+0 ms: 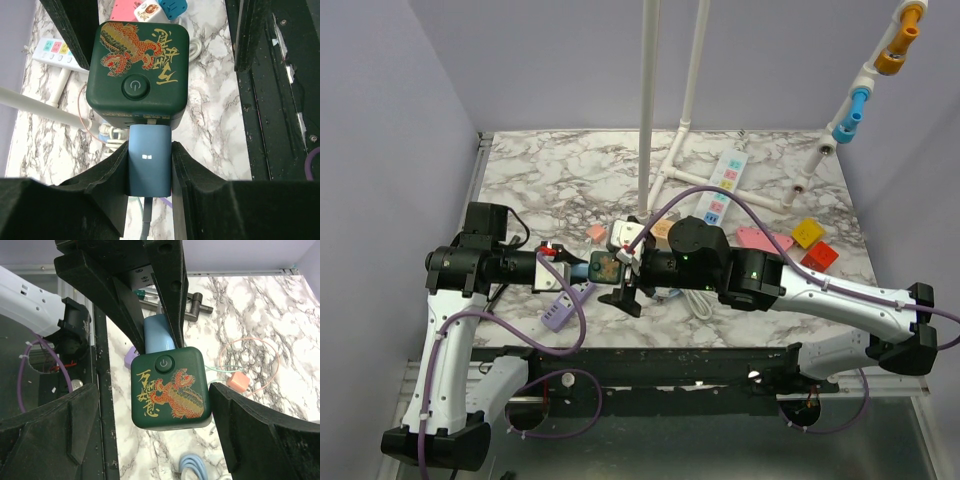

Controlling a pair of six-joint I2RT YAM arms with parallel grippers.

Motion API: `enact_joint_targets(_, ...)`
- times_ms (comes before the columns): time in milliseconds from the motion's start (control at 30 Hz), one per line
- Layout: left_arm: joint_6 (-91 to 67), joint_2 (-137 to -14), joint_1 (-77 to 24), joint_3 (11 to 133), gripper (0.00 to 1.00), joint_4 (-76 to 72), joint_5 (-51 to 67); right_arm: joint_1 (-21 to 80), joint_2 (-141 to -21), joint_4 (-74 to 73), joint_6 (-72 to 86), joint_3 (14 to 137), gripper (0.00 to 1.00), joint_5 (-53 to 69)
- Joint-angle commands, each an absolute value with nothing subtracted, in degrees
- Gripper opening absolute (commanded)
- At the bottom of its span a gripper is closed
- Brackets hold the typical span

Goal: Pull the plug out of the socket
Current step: Remove the plug from the socket.

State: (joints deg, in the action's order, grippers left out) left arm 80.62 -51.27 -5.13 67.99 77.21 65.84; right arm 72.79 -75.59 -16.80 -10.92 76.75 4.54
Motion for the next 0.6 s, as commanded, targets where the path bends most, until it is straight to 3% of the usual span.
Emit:
enact_joint_targets(0,80.5,-50.5,-5.0,68.8,0.0,74.8,67.3,73.7,-76.5,-21.9,-12.2,77.9,1.0,8.7)
enact_joint_targets(433,81.9,-51.1,-5.0,70.9,0.0,77.7,67.1,73.7,-83.2,-20.0,-19.5,80.1,1.0,3.2)
enact_joint_targets(533,82.0,-51.1,-5.0,71.5,0.0,78.1,67.2,73.7,-83.0,-19.4,-20.0,79.8,0.94,2.6)
enact_joint_targets(567,82.1,-51.1,-5.0,71.5,0.0,78.2,67.1,73.7,-83.0,-19.4,-20.3,79.7,0.87,2.8)
